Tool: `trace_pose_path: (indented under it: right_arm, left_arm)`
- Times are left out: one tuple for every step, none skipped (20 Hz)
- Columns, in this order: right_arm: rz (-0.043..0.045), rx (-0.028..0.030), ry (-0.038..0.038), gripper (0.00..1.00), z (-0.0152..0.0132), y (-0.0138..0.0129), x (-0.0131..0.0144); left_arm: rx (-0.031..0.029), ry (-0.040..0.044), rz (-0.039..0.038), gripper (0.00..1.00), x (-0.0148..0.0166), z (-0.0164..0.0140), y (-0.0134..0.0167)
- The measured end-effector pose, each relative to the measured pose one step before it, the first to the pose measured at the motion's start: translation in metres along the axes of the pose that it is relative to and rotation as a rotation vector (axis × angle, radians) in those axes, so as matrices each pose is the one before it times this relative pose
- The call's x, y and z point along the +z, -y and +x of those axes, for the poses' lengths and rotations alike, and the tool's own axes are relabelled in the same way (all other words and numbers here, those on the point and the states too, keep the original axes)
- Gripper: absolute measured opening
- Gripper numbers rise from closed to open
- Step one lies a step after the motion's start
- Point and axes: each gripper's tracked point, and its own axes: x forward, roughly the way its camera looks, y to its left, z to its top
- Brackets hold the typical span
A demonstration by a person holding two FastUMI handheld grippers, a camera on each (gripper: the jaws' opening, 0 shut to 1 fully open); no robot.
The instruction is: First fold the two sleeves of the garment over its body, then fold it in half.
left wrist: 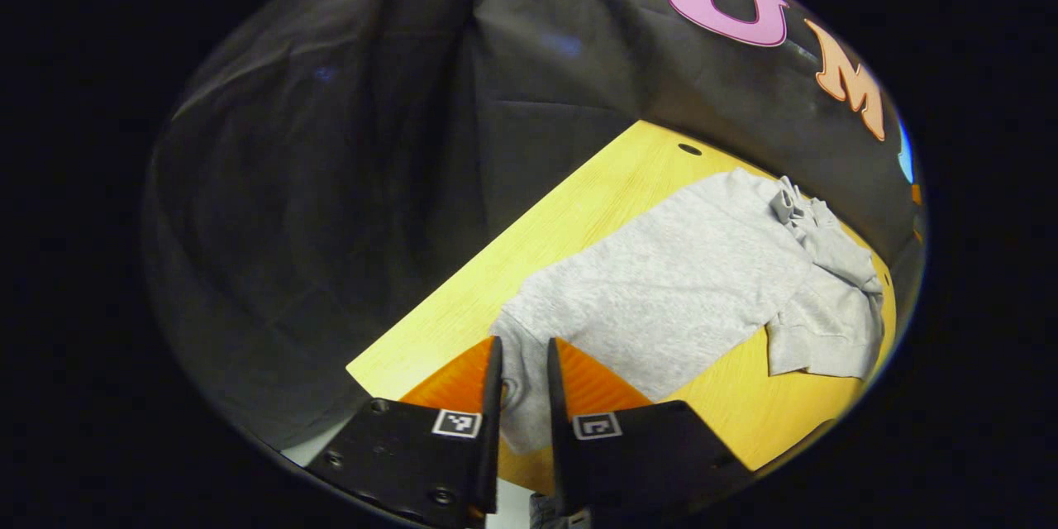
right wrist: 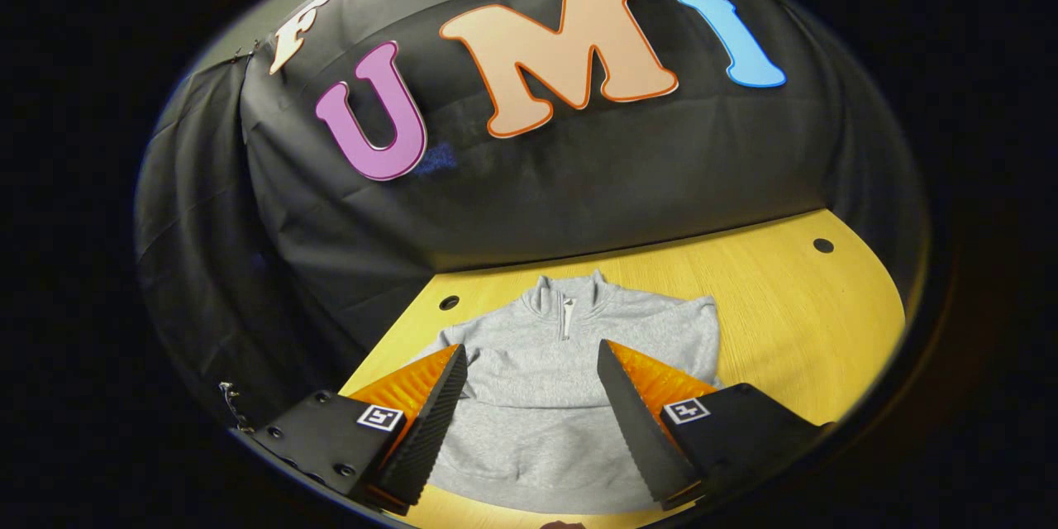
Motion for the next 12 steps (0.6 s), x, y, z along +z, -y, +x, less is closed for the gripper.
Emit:
trace_pose_path:
  right_arm:
    - [0.0024, 0.00645, 0.00632, 0.94, -0.00285, 0.00057, 0.00218]
    - [-0.00519, -0.00018, 0.00192, 0.98, -0.00247, 0.00233, 0.00134]
    - [-0.00852, -0.00625, 0.00341, 0.98, -0.00315, 0.004, 0.00022]
    - [-0.00824, -0.00484, 0.00277, 0.98, -0.00235, 0.00312, 0.00221]
    - [-0.00631, -0.00374, 0.00218, 0.94, -0.00208, 0.00202, 0.00038]
    - [-0.00345, 0.00232, 0.00089, 0.98, -0.00221, 0.00095, 0.00037]
    - [-0.00137, 0.00706, -0.0001, 0.98, -0.00206, -0.00024, -0.00019]
    - [-0.00361, 0.00025, -0.00422, 0.98, -0.002, 0.00196, -0.00093]
    - [-0.00763, -0.00458, -0.00403, 0.98, -0.00154, 0.00422, -0.00315]
    - [-0.00868, -0.00575, -0.00229, 0.98, -0.00177, 0.004, -0.00076]
    - [-0.00545, -0.00286, -0.00107, 0.98, -0.00196, 0.00167, -0.00115]
    - [-0.0022, -0.0004, -0.00229, 0.98, -0.00193, 0.00204, -0.00092]
  left_arm:
    - [0.00465, 0.0059, -0.00878, 0.11, 0.00254, 0.00159, -0.00047]
    - [0.00511, 0.00169, -0.00228, 0.07, -0.00004, 0.00024, -0.00013]
    - [0.00824, -0.00034, 0.00555, 0.03, 0.00153, -0.00143, -0.00055]
    - [0.01071, -0.01276, 0.00899, 0.04, -0.00089, 0.00039, 0.00011]
    - [0.01146, -0.01224, 0.00861, 0.0, 0.0005, 0.00038, 0.00051]
    - [0.01538, -0.00247, 0.0035, 0.0, 0.00277, -0.0003, -0.00084]
    - [0.00009, 0.00226, -0.00208, 0.0, 0.00455, -0.00042, 0.00226]
    - [-0.00242, 0.00391, -0.00337, 0.0, 0.0049, -0.00113, 0.00187]
    - [-0.00127, 0.00813, -0.00328, 0.0, 0.0068, -0.00042, 0.00199]
    - [-0.00843, 0.01033, -0.00419, 0.0, 0.00667, -0.00135, 0.00272]
    - [-0.0056, 0.01417, -0.00438, 0.0, 0.00932, -0.00082, 0.00264]
    - [-0.00576, 0.00975, -0.00833, 0.0, 0.00779, 0.00056, 0.00438]
